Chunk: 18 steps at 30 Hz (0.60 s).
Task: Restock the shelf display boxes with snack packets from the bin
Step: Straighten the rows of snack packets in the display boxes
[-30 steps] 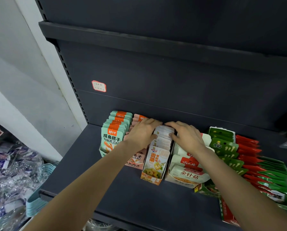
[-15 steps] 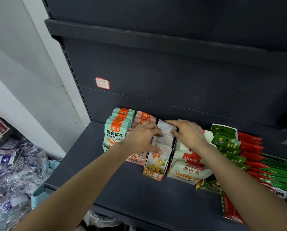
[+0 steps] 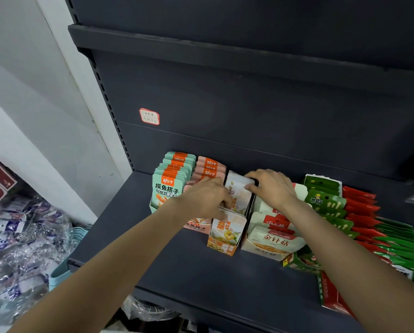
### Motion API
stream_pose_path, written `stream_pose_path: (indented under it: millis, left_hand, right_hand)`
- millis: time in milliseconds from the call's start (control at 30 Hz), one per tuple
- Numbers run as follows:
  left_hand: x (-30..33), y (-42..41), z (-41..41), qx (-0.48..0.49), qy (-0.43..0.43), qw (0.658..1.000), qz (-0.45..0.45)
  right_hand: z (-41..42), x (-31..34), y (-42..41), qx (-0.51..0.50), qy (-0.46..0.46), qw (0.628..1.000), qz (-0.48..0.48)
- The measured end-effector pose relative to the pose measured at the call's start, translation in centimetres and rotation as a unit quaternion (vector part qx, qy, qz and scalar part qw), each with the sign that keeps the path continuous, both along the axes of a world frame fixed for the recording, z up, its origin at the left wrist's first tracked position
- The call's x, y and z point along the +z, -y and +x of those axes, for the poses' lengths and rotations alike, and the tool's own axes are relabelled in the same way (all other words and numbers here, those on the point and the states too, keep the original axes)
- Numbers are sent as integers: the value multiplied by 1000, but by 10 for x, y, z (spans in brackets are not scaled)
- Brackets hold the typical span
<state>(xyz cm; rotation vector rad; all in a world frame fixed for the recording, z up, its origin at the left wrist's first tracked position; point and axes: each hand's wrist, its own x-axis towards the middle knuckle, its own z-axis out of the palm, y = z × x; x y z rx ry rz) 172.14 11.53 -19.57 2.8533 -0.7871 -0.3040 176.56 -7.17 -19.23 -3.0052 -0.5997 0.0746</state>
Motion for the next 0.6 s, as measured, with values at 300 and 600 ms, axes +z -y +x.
stream_pose_path:
  millis: [300, 600]
  left_hand:
    - [3, 7, -9, 65, 20, 998, -1]
    - [4, 12, -8, 115, 23, 993, -1]
  right_hand:
    - [-2, 11, -4, -15, -52, 998, 21]
    - [-5, 10, -4, -13, -46, 999, 23]
